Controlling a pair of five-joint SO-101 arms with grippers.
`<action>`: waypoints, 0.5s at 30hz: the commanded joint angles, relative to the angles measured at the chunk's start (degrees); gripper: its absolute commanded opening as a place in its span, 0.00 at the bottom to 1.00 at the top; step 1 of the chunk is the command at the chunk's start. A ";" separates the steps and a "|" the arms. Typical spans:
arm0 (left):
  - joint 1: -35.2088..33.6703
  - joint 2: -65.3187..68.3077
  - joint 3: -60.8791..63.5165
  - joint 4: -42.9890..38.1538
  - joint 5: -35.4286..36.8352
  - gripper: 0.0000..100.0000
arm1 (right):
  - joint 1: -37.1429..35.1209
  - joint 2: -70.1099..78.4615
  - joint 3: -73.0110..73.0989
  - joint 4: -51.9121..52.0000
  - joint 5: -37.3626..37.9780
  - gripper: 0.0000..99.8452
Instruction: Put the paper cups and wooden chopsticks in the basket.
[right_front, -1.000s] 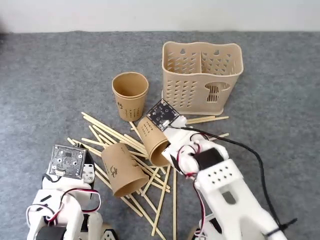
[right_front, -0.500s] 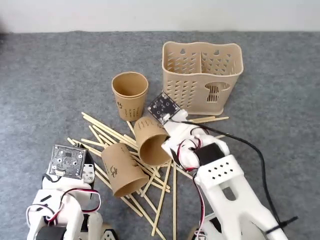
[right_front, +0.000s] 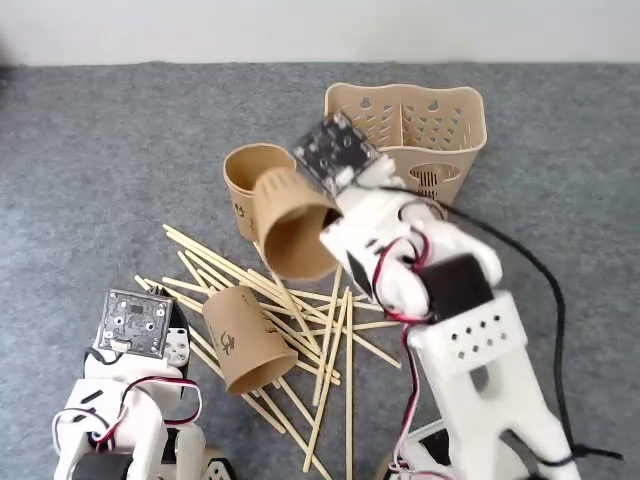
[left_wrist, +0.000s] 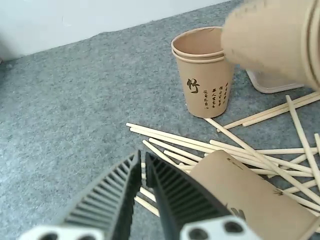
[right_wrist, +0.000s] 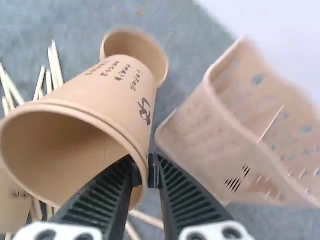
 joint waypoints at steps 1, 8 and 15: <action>0.09 -0.97 -0.57 -1.58 -0.62 0.02 | -0.57 8.40 -11.96 0.84 0.44 0.01; 0.09 -0.97 -0.57 -1.58 -0.62 0.02 | -0.57 30.90 -40.70 12.44 0.62 0.01; 0.09 -0.97 -0.57 -1.58 -0.62 0.02 | -0.57 48.48 -67.78 23.08 2.29 0.01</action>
